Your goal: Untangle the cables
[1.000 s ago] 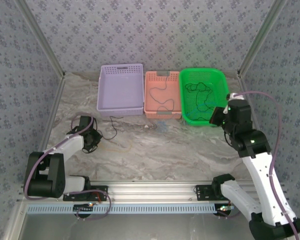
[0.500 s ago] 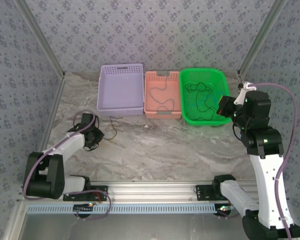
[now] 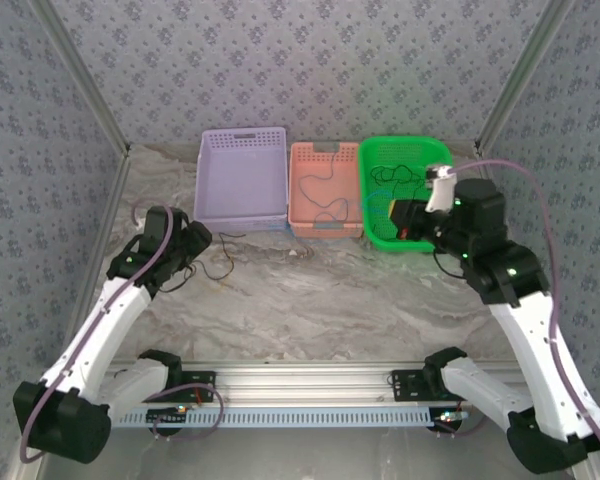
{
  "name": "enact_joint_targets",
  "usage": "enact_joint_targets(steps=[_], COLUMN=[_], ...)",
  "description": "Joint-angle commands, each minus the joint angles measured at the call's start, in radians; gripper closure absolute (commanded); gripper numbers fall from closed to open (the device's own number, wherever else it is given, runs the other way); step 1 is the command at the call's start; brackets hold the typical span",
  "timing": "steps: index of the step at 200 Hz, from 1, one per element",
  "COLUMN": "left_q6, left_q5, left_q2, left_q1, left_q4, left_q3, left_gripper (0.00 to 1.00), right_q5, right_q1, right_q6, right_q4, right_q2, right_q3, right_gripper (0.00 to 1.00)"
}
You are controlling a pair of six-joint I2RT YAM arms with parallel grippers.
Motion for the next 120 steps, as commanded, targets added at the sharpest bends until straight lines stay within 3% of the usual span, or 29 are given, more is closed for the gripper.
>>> enact_joint_targets(steps=[1, 49, 78, 120], left_q6=[0.003, -0.056, -0.109, -0.152], left_q5=[-0.047, -0.066, -0.110, -0.178], left_q2=[-0.035, -0.035, 0.016, 0.203], left_q1=[-0.056, -0.239, -0.386, -0.579], left_q4=[-0.114, -0.066, 0.034, 0.122], left_q3=[0.027, -0.038, -0.069, -0.033], left_gripper=[0.37, 0.45, 0.49, 0.58], right_q5=[-0.043, 0.057, 0.076, 0.125], right_q1=[0.012, 0.008, 0.013, 0.028], right_q6=[0.014, -0.020, -0.027, -0.019], right_q4=[0.040, 0.069, 0.072, 0.042], right_q2=[0.066, 0.149, 0.142, 0.133], right_q3=[-0.186, -0.405, -0.433, -0.414], right_gripper=[1.00, 1.00, 1.00, 1.00])
